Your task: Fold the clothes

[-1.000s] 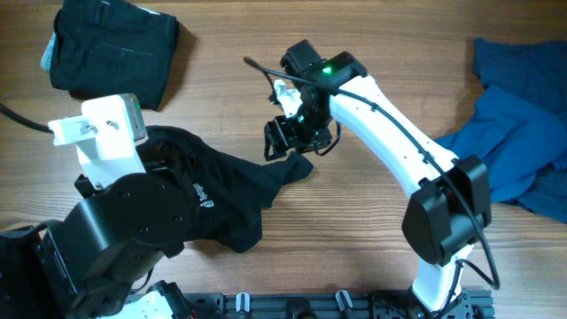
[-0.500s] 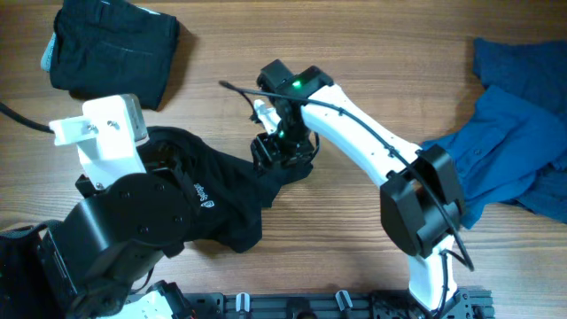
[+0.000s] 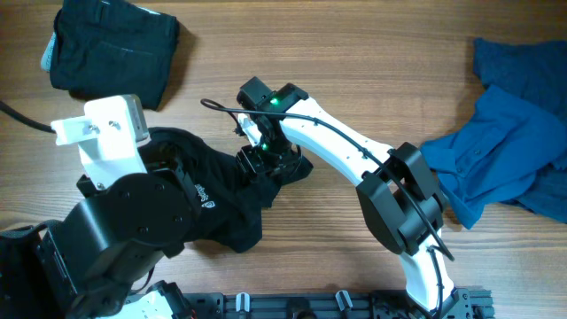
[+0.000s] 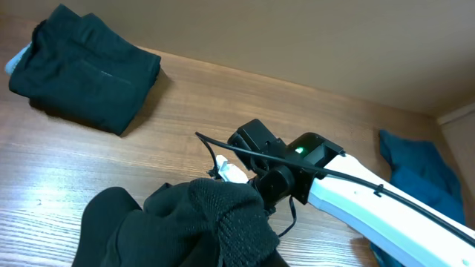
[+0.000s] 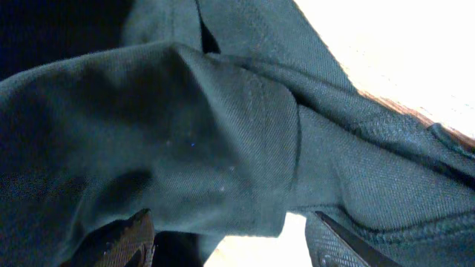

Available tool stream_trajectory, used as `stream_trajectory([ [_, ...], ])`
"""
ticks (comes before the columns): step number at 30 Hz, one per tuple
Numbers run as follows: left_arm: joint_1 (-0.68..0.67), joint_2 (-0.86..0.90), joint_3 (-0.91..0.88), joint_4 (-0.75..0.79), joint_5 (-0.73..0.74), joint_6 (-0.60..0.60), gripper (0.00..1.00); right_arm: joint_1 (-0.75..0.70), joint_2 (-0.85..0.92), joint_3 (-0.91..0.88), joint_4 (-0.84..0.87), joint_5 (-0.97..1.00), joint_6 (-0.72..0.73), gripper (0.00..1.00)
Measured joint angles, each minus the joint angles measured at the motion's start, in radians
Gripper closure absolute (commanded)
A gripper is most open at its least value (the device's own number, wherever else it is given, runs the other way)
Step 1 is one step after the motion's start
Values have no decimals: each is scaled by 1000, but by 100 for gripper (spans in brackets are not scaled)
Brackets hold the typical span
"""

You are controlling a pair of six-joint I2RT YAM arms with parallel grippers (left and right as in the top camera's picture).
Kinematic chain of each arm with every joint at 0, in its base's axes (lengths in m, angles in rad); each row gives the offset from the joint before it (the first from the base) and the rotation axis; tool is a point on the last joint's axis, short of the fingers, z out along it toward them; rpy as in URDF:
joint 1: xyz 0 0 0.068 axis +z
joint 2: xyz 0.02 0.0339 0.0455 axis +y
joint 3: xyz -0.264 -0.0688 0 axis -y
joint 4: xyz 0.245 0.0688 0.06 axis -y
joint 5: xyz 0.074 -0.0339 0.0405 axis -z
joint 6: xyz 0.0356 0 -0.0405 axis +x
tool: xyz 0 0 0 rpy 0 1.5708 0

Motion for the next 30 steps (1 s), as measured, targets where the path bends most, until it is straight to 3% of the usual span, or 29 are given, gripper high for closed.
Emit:
stream_trajectory([
  [16, 0, 0, 0, -2, 10, 0, 93, 0, 0, -128, 175, 0, 26, 38],
  [23, 0, 0, 0, -2, 10, 0, 93, 0, 1, -166, 202, -14, 47, 69],
  [27, 0, 0, 0, -2, 10, 0, 93, -2, 1, -167, 204, -24, 57, 94],
  [30, 0, 0, 0, -2, 10, 0, 93, -13, 0, -167, 202, -33, 88, 96],
])
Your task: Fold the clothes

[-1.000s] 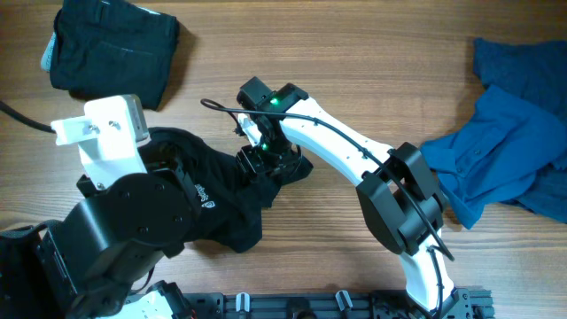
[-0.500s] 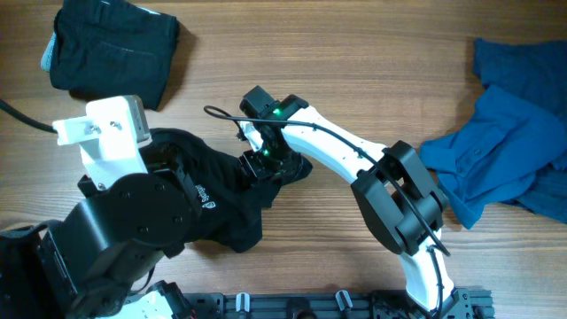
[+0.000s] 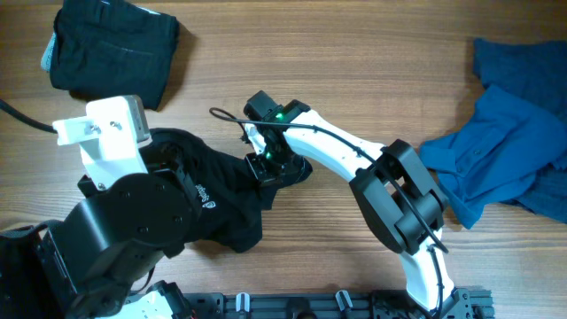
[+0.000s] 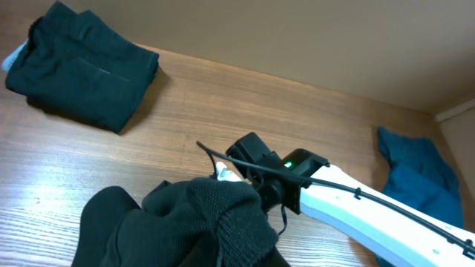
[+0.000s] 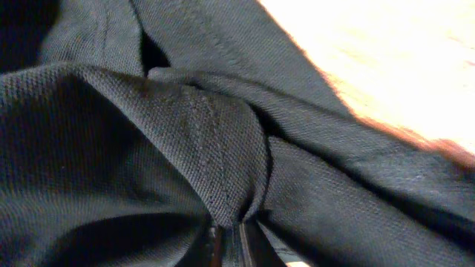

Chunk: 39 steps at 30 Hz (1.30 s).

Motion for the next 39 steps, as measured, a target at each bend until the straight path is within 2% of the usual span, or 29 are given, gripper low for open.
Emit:
stream_trajectory([
  [10, 0, 0, 0, 0, 0, 0, 94, -124, -40, 0, -73, -5, 28, 96],
  [14, 0, 0, 0, 0, 0, 0, 94, -210, -173, 0, -97, -5, 29, 96],
  [19, 0, 0, 0, 0, 0, 0, 94, -370, -442, 5, -154, 3, 36, 96],
  [26, 0, 2, 0, 0, 0, 0, 94, -606, -695, 11, -255, 57, 28, 96],
  [32, 0, 38, 0, 0, -5, 4, 93, -762, -808, 11, -354, 164, 21, 96],
  [39, 0, 106, 0, 0, -55, 6, 93, -953, -830, 11, -431, 257, 20, 96],
])
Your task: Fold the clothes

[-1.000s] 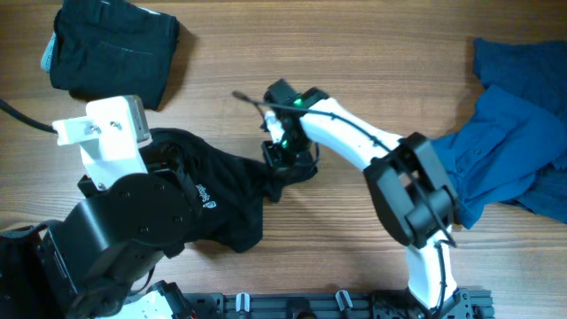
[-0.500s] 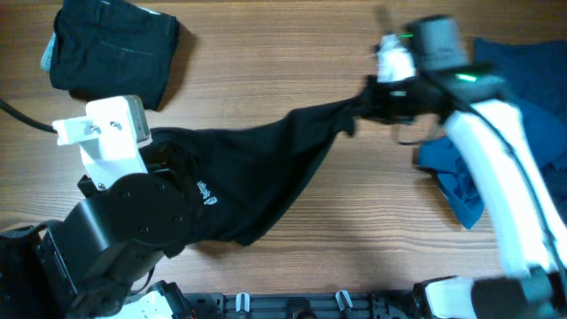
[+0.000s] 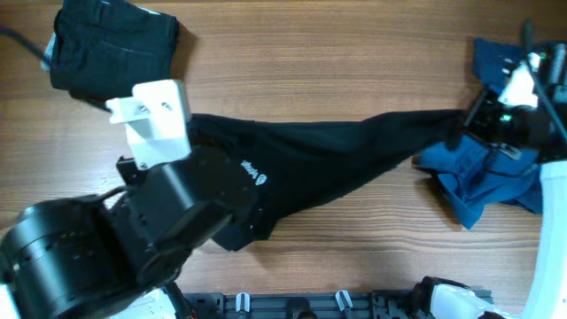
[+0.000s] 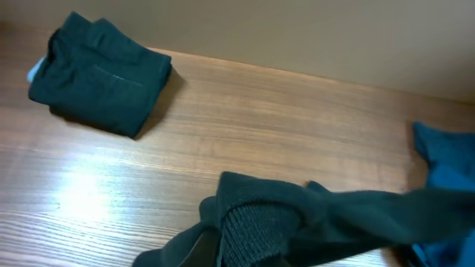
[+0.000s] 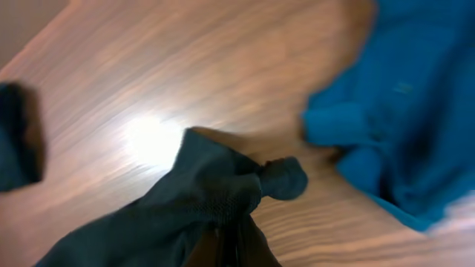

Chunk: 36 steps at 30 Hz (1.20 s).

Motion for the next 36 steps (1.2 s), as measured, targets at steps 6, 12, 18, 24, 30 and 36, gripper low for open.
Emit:
stream_trajectory([
  [6, 0, 26, 0, 0, -13, 2, 95, -64, 0, 0, -45, 64, 0, 96],
  [12, 0, 59, 0, 0, 8, 2, 96, -64, 0, 0, -63, 80, 0, 96],
  [18, 0, 124, 0, 0, 64, 2, 96, -64, 0, -21, -63, 84, 0, 96],
  [24, 25, 215, 0, 9, 69, 2, 96, -64, 0, -39, -5, 40, -5, 96],
  [30, 150, 256, -1, 224, 29, 87, 96, -64, 0, -39, 180, -171, -18, 96],
  [36, 296, 256, -2, 652, 7, 370, 96, -64, 0, -38, 334, -339, 23, 96],
])
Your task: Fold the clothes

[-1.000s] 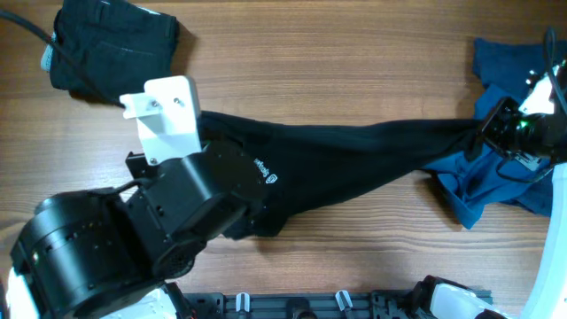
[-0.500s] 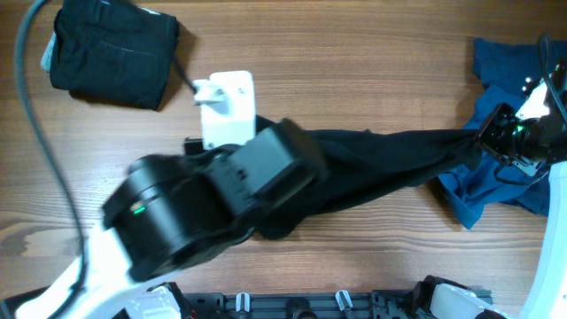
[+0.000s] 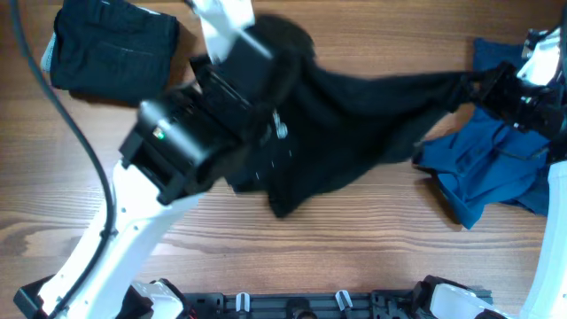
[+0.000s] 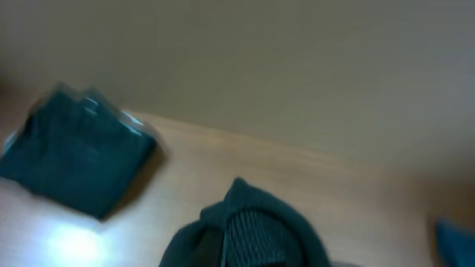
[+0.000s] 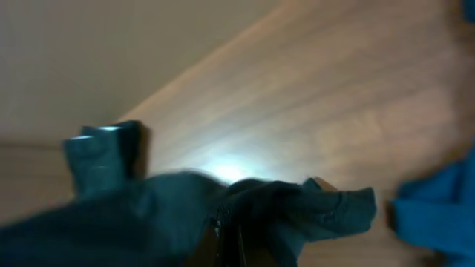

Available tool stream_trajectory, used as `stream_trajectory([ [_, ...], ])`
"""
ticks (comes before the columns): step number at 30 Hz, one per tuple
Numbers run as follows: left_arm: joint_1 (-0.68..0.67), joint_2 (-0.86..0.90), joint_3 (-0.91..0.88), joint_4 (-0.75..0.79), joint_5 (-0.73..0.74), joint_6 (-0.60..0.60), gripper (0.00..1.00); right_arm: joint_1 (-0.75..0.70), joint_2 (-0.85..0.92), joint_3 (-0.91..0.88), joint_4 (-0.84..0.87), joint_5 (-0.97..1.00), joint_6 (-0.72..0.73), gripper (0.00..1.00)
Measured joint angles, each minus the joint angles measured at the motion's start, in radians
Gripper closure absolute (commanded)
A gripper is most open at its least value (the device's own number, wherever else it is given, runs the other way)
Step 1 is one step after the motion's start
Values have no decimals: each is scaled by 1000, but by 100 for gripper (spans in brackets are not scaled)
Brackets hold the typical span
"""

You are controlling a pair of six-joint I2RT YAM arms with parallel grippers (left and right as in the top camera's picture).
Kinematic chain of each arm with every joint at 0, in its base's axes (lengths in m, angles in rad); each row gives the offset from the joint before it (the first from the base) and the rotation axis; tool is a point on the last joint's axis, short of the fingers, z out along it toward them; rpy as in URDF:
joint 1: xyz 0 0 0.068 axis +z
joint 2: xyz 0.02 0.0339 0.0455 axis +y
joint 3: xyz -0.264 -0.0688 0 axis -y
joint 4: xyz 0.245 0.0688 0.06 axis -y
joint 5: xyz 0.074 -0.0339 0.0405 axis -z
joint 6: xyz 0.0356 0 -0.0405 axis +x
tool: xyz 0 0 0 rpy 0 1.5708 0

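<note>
A black garment (image 3: 354, 124) hangs stretched between both grippers above the middle of the table. My left gripper (image 3: 282, 46) is shut on its left end, high near the back; in the left wrist view the ribbed cloth (image 4: 256, 233) bunches between the jaws. My right gripper (image 3: 474, 89) is shut on the right end; the right wrist view shows the bunched cloth (image 5: 297, 208) pinched at the jaws. A crumpled blue shirt (image 3: 496, 159) lies at the right.
A folded black garment (image 3: 111, 49) sits at the back left corner, also in the left wrist view (image 4: 74, 163). The left arm (image 3: 168, 177) crosses the left half of the table. A black rail (image 3: 310, 306) runs along the front edge.
My left gripper has moved up and toward the back centre with its end of the black garment. The cloth now hangs lifted and spread wider. The right gripper holds roughly the same place.
First the black garment lay crumpled at centre left, my left gripper holding it and my right open at it. Then the right shut on a fold. Later the right was far right, the garment stretched across the table. Now both ends are raised.
</note>
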Motion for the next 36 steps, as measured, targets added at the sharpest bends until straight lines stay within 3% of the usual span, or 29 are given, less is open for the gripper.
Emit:
stream_trajectory([
  [5, 98, 0, 9, 283, -16, 212, 96, 0, 0, 59, 33, -63, 19, 96],
  [7, 110, -2, 19, 286, -21, 251, 94, 0, 0, 82, 37, -74, 18, 96],
  [10, 110, -12, 35, 156, -9, 281, 93, 0, -9, 111, -7, -91, -9, 96],
  [15, 110, -14, 39, -278, 86, 124, 96, 0, -8, 113, -214, -37, -47, 96],
  [21, 110, 8, 37, -606, 300, -104, 96, 0, -8, 100, -405, 39, -104, 96],
  [27, 110, 24, 36, -649, 528, -172, 96, 0, -8, 98, -473, 68, -156, 96],
  [33, 110, 24, 36, -647, 598, -190, 96, 0, -8, 98, -470, 68, -166, 96],
  [36, 112, 24, 36, -620, 598, -194, 96, 0, -8, 97, -390, 68, -149, 95],
])
